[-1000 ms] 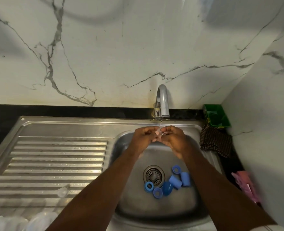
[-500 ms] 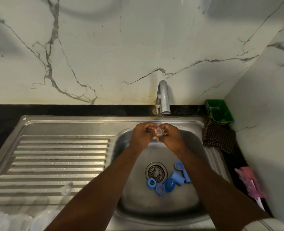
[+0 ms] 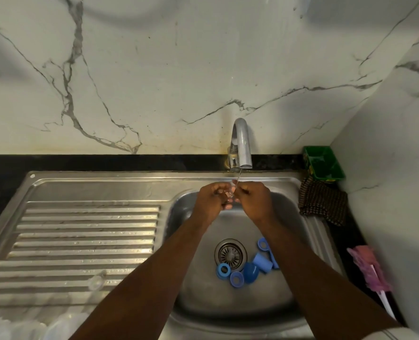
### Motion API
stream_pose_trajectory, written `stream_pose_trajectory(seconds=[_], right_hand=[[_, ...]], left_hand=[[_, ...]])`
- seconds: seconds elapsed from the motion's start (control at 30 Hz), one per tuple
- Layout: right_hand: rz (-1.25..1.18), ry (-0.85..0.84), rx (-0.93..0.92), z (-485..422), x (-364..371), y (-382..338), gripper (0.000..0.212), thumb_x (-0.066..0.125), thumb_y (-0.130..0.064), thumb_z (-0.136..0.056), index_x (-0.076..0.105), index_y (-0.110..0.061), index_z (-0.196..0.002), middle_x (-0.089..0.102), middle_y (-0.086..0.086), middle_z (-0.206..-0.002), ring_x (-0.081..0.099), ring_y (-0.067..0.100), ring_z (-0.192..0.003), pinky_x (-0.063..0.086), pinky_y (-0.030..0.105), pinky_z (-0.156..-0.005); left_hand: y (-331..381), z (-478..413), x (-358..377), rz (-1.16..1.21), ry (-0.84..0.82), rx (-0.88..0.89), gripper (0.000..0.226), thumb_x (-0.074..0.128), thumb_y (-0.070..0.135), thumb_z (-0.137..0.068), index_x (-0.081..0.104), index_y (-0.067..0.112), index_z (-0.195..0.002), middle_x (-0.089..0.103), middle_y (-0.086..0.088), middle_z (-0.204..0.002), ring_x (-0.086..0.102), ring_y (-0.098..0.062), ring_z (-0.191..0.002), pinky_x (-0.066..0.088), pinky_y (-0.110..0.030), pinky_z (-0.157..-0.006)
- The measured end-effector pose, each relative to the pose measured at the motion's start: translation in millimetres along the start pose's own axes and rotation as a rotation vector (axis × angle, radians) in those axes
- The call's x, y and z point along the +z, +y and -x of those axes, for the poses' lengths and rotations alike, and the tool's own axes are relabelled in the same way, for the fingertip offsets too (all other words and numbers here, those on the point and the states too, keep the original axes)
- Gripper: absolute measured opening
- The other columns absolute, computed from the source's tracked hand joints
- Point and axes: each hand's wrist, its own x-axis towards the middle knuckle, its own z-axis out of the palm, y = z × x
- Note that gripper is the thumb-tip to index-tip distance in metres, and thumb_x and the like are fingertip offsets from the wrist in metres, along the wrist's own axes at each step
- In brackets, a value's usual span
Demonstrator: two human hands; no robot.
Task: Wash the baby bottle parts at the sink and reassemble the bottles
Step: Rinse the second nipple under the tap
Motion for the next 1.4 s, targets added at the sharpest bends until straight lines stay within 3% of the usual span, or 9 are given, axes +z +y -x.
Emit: stream_pose_trajectory(seconds=[0.23, 0.43, 0.57, 0.73, 0.87, 1.03, 1.17, 1.27, 1.4], right_hand=[[-0.576, -0.305, 0.511, 2.0, -16.2, -5.5, 0.019, 0.058, -0.022, -0.098, 0.067, -0.006, -0.101, 0.073, 0.014, -0.088, 0.067, 0.023, -0.077, 0.057, 0.028, -0.062], [-0.743, -0.304, 0.586, 7.2, -10.7, -6.8, 0.018, 0.05, -0.012, -0.099, 0.065, -0.004, -0.092, 0.07, 0.013, -0.087, 0.065, 0.023, -0.08, 0.054, 0.032, -0.076], [-0.786, -0.258, 0.536, 7.7, -5.6, -4.2, 0.019, 0.05, -0.006, -0.1, 0.062, -0.005, -0.114, 0.07, 0.016, -0.102, 0.067, 0.025, -0.09, 0.056, 0.034, -0.079], [-0.53, -0.28, 0.448, 8.0, 2.3, -7.1, 0.017, 0.051, -0.001, -0.099, 0.064, -0.004, -0.109, 0.066, 0.022, -0.118, 0.064, 0.03, -0.106, 0.055, 0.042, -0.093], [-0.483, -0.192, 0.394, 5.1, -0.3, -9.2, 0.019, 0.055, -0.007, -0.099, 0.065, -0.005, -0.114, 0.07, 0.018, -0.11, 0.068, 0.029, -0.098, 0.058, 0.039, -0.086], [-0.384, -0.042, 0.28, 0.0, 0.1, -7.3, 0.005, 0.068, -0.014, -0.093, 0.067, -0.009, -0.092, 0.072, 0.014, -0.096, 0.071, 0.021, -0.082, 0.06, 0.027, -0.07], [-0.136, 0.026, 0.166, -1.7, 2.5, -12.7, 0.014, 0.066, -0.028, -0.095, 0.063, -0.018, -0.084, 0.059, -0.01, -0.069, 0.056, 0.002, -0.065, 0.036, 0.007, -0.051], [-0.048, 0.084, 0.133, -2.2, 6.2, -10.0, 0.016, 0.065, -0.027, -0.095, 0.062, -0.021, -0.08, 0.054, -0.013, -0.066, 0.053, 0.001, -0.064, 0.031, 0.012, -0.054], [-0.255, 0.043, 0.172, -3.5, 5.8, -11.3, 0.007, 0.066, -0.011, -0.093, 0.069, -0.016, -0.089, 0.066, -0.004, -0.079, 0.067, 0.013, -0.08, 0.045, 0.014, -0.061]], left_hand=[[-3.3, -1.1, -1.2, -0.107, -0.011, 0.071, 0.013, 0.07, 0.01, -0.092, 0.072, 0.006, -0.104, 0.076, -0.013, -0.096, 0.074, -0.026, -0.088, 0.061, -0.042, -0.084], [-9.5, -9.7, 4.4, -0.318, -0.013, 0.234, 0.003, 0.071, 0.032, -0.088, 0.068, 0.033, -0.087, 0.073, -0.001, -0.089, 0.072, -0.022, -0.088, 0.058, -0.053, -0.086], [-4.8, -14.4, 7.3, -0.55, -0.058, 0.335, 0.017, 0.061, 0.013, -0.097, 0.063, 0.024, -0.084, 0.069, -0.002, -0.085, 0.067, -0.02, -0.083, 0.056, -0.046, -0.085], [-12.6, -12.5, 4.0, -0.716, 0.049, 0.333, 0.016, 0.057, 0.019, -0.099, 0.068, 0.009, -0.097, 0.069, -0.009, -0.094, 0.062, -0.023, -0.088, 0.048, -0.034, -0.08], [-15.5, -11.4, 5.0, -0.421, 0.052, 0.193, 0.009, 0.06, 0.024, -0.098, 0.066, 0.019, -0.094, 0.071, -0.006, -0.091, 0.069, -0.024, -0.087, 0.057, -0.041, -0.084], [-15.1, -10.9, 4.6, -0.079, 0.089, -0.029, 0.01, 0.06, 0.021, -0.099, 0.066, 0.017, -0.092, 0.073, -0.011, -0.094, 0.071, -0.028, -0.094, 0.059, -0.041, -0.089], [-11.1, -5.4, 6.1, 0.237, 0.101, -0.162, 0.015, 0.062, 0.02, -0.098, 0.071, 0.008, -0.098, 0.074, -0.008, -0.086, 0.072, -0.022, -0.083, 0.059, -0.043, -0.09], [-7.5, -1.1, 8.7, 0.256, 0.06, -0.142, 0.011, 0.063, 0.016, -0.097, 0.071, 0.008, -0.098, 0.075, -0.008, -0.084, 0.072, -0.021, -0.082, 0.06, -0.04, -0.087], [-6.4, -0.1, 11.1, 0.217, 0.033, -0.074, 0.017, 0.071, 0.007, -0.089, 0.07, 0.009, -0.106, 0.077, -0.007, -0.098, 0.074, -0.021, -0.095, 0.06, -0.036, -0.086]])
